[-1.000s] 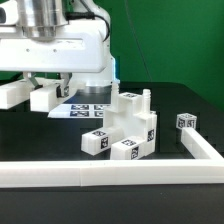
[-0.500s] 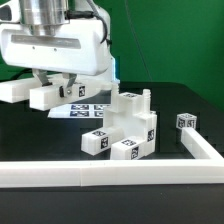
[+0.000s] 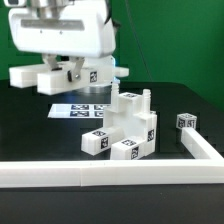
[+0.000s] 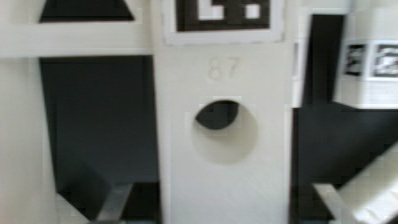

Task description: Assemble chair

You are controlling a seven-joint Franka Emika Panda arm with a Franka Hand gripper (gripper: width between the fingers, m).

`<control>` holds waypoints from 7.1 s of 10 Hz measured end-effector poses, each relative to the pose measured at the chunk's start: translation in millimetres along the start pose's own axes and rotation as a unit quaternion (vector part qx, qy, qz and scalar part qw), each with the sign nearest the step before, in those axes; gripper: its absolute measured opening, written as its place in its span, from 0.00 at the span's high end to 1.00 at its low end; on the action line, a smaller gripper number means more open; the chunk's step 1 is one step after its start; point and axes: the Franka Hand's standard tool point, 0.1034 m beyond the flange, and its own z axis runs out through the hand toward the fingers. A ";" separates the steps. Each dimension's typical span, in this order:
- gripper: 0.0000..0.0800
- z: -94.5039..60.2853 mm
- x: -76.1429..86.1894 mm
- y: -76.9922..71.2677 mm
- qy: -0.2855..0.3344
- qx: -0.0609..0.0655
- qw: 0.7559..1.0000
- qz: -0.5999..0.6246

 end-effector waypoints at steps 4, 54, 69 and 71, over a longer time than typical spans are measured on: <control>0.64 -6.4 -7.0 -14.5 -0.001 0.002 1.000 -0.005; 0.64 18.0 -49.6 -110.3 0.003 -0.011 1.000 0.017; 0.64 17.7 -48.8 -110.9 0.006 -0.009 1.000 0.011; 0.64 17.9 -51.6 -109.1 0.008 -0.007 1.000 0.011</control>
Offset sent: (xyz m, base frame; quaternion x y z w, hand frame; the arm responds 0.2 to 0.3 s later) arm 0.0000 0.0000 0.0000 0.0000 0.0000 0.0000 1.0000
